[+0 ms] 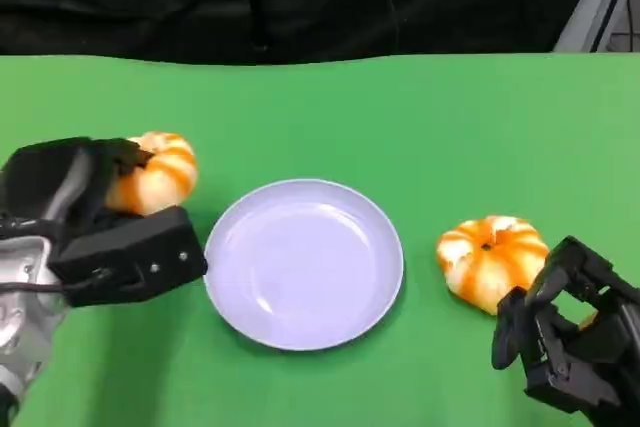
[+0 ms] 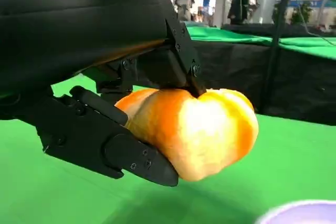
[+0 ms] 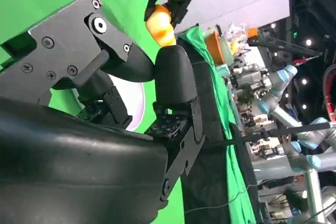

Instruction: Grasp the bread from the table and place it into the plate.

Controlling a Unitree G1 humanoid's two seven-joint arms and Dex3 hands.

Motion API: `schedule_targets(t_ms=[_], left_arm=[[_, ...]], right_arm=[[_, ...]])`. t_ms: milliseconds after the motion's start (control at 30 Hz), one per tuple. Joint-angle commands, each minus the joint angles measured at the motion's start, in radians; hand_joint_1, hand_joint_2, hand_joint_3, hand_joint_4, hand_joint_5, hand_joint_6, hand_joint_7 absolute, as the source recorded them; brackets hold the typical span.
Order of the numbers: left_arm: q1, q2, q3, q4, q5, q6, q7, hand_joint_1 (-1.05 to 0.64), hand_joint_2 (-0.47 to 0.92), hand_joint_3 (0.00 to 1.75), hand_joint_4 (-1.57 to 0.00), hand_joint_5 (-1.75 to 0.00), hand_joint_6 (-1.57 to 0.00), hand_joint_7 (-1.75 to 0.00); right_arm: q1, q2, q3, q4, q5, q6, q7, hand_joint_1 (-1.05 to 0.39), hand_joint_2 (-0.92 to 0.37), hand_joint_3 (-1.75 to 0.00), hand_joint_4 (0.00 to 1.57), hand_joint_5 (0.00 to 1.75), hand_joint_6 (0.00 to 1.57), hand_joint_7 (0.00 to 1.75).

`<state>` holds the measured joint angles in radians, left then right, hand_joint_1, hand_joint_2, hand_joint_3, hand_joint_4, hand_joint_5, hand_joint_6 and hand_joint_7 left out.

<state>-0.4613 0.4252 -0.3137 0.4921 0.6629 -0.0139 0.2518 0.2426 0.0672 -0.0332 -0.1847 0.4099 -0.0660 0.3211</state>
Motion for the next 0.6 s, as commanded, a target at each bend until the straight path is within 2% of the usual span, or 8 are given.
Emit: schedule_targets(t_ms=[33, 67, 133, 200, 267, 367, 433, 600], left_arm=[[0.023, -0.017, -0.012, -0.114, 0.015, 0.051, -0.073, -0.05, 0.91, 0.02, -0.81, -1.52, -1.32, -0.02], [0.025, -0.023, -0.018, -0.122, 0.018, 0.053, -0.080, -0.04, 0.92, 0.05, -0.75, -1.65, -1.35, -0.07], [0.029, -0.043, -0.029, -0.132, 0.023, 0.058, -0.087, -0.04, 0.92, 0.06, -0.71, -1.72, -1.37, -0.10], [0.029, -0.072, -0.047, -0.133, 0.026, 0.064, -0.095, 0.00, 0.91, 0.05, -0.74, -1.74, -0.95, -1.02], [0.027, -0.090, -0.066, -0.115, 0.031, 0.043, -0.081, 0.01, 0.91, 0.04, -0.75, -1.75, -0.83, -1.24], [0.018, -0.124, -0.098, -0.073, 0.048, 0.020, -0.057, 0.01, 0.92, 0.08, -0.75, -1.75, -0.80, -1.32], [0.014, -0.145, -0.114, -0.056, 0.055, 0.009, -0.056, -0.02, 0.92, 0.11, -0.76, -1.75, -0.82, -1.23], [0.004, -0.169, -0.130, -0.046, 0.052, 0.001, -0.085, -0.05, 0.92, 0.16, -0.74, -1.75, -0.76, -1.31]], right_arm=[[0.004, -0.012, -0.007, -0.016, 0.002, 0.004, -0.005, -0.15, -0.43, -1.31, 0.87, 1.75, 0.69, 1.64], [0.004, -0.012, -0.006, -0.017, 0.001, 0.005, -0.006, -0.15, -0.44, -1.31, 0.87, 1.75, 0.69, 1.64], [0.004, -0.011, -0.005, -0.020, -0.001, 0.005, -0.009, -0.15, -0.44, -1.31, 0.87, 1.75, 0.69, 1.65], [0.005, -0.008, -0.002, -0.023, -0.001, 0.006, -0.011, -0.15, -0.43, -1.31, 0.87, 1.75, 0.69, 1.65], [0.005, -0.008, -0.001, -0.022, 0.003, 0.005, -0.009, -0.15, -0.43, -1.32, 0.88, 1.75, 0.69, 1.65], [0.005, -0.008, -0.003, -0.017, 0.009, -0.002, -0.003, -0.15, -0.43, -1.32, 0.88, 1.75, 0.69, 1.65], [0.005, -0.004, 0.000, -0.016, 0.009, -0.004, -0.004, -0.15, -0.43, -1.32, 0.87, 1.75, 0.69, 1.64], [0.004, -0.004, 0.001, -0.023, 0.003, 0.004, -0.015, -0.16, -0.43, -1.32, 0.87, 1.75, 0.70, 1.65]])
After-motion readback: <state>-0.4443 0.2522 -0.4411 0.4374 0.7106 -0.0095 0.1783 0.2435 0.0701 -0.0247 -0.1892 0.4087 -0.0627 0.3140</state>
